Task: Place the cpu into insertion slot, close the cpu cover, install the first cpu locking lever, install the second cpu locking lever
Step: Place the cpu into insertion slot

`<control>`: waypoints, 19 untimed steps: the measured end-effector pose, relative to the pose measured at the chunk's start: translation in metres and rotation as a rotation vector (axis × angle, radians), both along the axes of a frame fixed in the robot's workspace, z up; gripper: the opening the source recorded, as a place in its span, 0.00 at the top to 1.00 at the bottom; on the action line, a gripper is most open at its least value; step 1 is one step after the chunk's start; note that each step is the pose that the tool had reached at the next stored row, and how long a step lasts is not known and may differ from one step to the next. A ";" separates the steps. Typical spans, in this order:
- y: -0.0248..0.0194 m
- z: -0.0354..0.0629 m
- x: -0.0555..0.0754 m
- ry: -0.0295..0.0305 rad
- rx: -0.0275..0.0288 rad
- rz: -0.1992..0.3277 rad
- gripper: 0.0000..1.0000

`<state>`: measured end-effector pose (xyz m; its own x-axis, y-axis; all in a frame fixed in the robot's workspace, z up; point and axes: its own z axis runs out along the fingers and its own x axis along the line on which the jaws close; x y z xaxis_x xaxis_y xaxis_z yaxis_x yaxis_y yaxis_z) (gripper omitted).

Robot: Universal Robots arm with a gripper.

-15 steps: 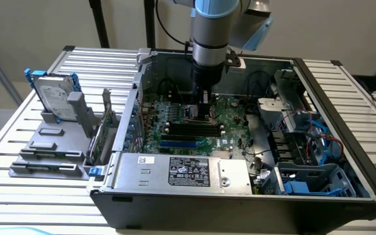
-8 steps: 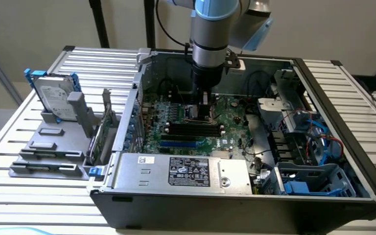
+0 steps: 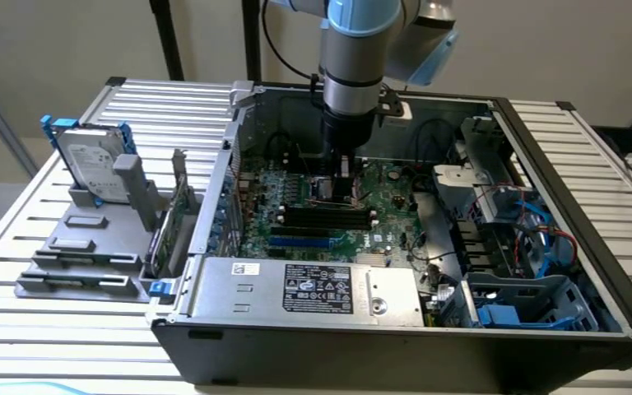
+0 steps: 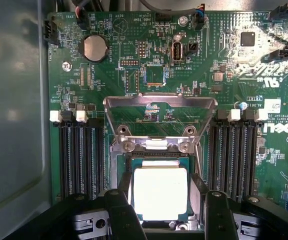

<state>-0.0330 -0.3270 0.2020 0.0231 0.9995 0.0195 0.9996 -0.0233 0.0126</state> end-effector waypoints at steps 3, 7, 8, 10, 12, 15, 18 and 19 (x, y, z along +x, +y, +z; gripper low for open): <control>0.0000 -0.0005 0.000 0.0002 0.0000 -0.002 0.46; 0.0002 -0.0011 0.000 0.0002 0.0001 -0.007 0.46; 0.0004 -0.0013 0.000 0.0001 0.0002 -0.009 0.46; 0.0008 -0.0015 0.000 0.0002 0.0001 -0.015 0.46; 0.0015 -0.0017 0.000 0.0002 0.0002 -0.021 0.46; 0.0018 -0.0021 0.000 0.0003 0.0000 -0.024 0.46; 0.0019 -0.0027 0.000 0.0003 -0.0001 -0.025 0.46; 0.0019 -0.0028 0.000 0.0003 -0.0001 -0.025 0.46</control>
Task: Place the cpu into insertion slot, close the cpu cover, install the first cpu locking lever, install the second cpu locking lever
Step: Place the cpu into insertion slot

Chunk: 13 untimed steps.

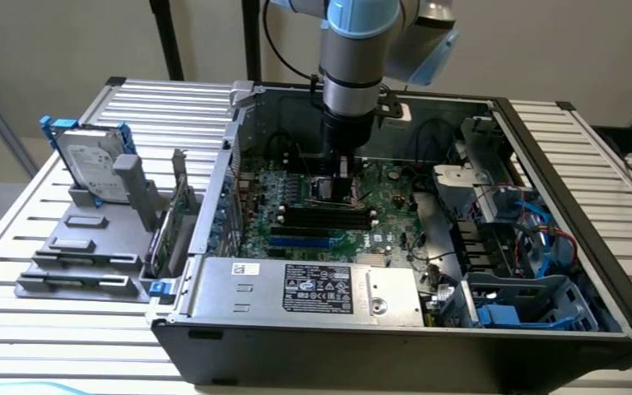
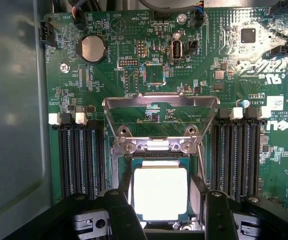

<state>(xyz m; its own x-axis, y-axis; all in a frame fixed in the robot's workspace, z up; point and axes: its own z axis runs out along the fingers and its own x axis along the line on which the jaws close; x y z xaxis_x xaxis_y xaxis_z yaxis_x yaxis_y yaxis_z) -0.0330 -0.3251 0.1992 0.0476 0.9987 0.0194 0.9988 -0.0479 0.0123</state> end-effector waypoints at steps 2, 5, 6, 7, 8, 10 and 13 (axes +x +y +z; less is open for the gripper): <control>0.0000 -0.0004 0.000 0.0000 0.0000 0.000 0.46; 0.0000 -0.0009 0.000 0.0000 0.0000 0.000 0.46; 0.0000 -0.0010 0.000 0.0000 0.0000 0.000 0.46; 0.0000 -0.0011 0.000 0.0000 0.0000 0.000 0.46; 0.0000 -0.0013 0.000 0.0000 0.0000 0.000 0.46; 0.0001 -0.0015 0.000 -0.0001 0.0000 0.000 0.46; 0.0004 -0.0018 0.000 -0.0001 0.0002 0.000 0.46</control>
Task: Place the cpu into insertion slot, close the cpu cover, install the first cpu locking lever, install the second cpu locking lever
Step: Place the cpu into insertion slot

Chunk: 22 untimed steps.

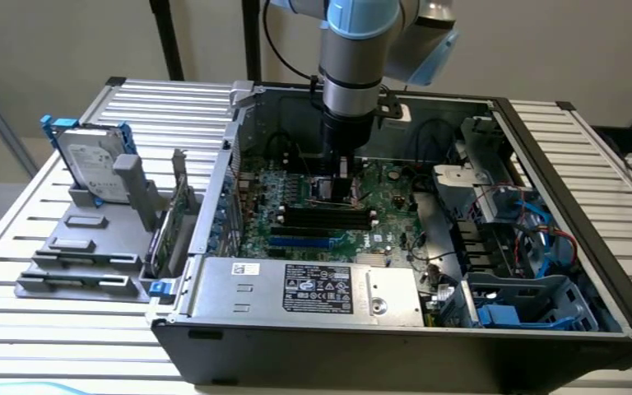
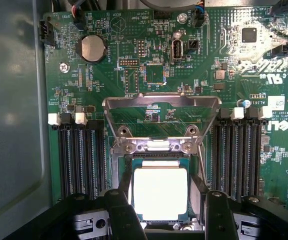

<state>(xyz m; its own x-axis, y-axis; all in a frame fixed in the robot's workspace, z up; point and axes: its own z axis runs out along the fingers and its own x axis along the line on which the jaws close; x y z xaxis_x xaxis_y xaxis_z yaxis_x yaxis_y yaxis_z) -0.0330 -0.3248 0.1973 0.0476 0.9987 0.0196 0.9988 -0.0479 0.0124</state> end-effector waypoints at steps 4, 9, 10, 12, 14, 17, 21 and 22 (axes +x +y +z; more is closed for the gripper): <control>0.0007 -0.0003 0.000 0.0000 -0.0002 0.000 0.46; 0.0015 -0.0008 0.000 0.0000 -0.0004 0.000 0.46; 0.0015 -0.0008 0.000 0.0001 -0.0005 0.000 0.46; 0.0016 -0.0009 0.000 0.0002 -0.0004 0.000 0.46; 0.0016 -0.0011 0.000 0.0001 -0.0003 0.000 0.46; 0.0016 -0.0012 0.000 0.0000 -0.0002 0.000 0.46; 0.0020 -0.0018 0.000 -0.0009 0.0018 0.000 0.44; 0.0019 -0.0017 0.000 -0.0006 0.0011 0.000 0.44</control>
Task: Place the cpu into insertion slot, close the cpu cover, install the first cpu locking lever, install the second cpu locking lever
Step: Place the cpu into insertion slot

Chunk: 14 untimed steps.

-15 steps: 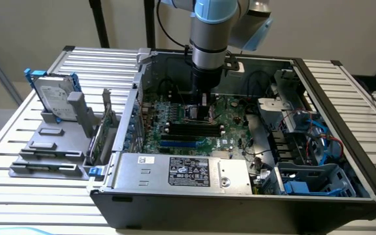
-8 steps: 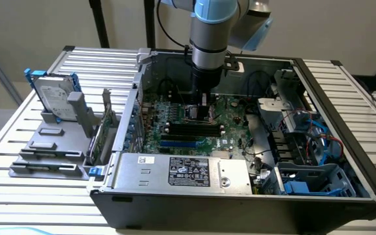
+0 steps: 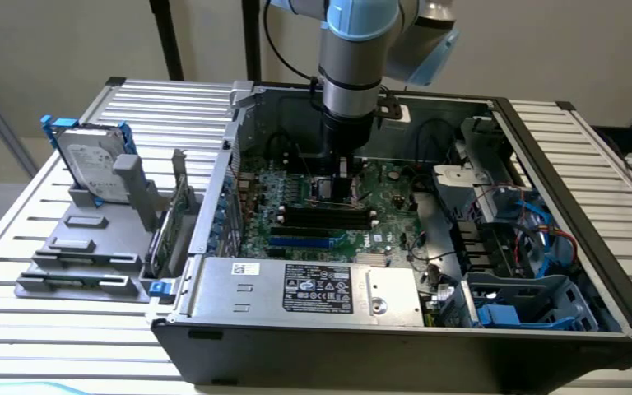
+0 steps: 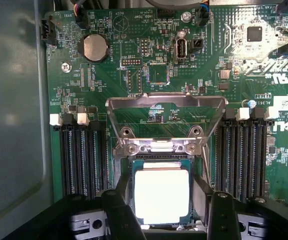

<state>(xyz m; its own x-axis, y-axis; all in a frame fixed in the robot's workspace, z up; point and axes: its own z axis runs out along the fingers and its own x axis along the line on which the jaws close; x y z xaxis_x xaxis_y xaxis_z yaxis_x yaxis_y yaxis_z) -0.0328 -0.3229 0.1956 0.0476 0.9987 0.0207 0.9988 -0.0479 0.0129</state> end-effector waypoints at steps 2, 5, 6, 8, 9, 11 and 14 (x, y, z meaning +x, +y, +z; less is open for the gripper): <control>-0.0002 0.0004 0.000 0.0004 -0.0011 0.000 0.37; -0.0003 0.0039 0.000 0.0008 -0.0013 0.000 0.37; -0.0003 0.0071 0.000 0.0008 -0.0012 0.000 0.37; -0.0003 0.0163 0.000 0.0007 -0.0009 0.000 0.37; -0.0003 0.0208 -0.001 0.0008 -0.0010 0.000 0.37; -0.0003 0.0294 -0.002 0.0008 -0.0009 0.000 0.37; -0.0003 0.0370 -0.009 0.0007 -0.0009 0.000 0.46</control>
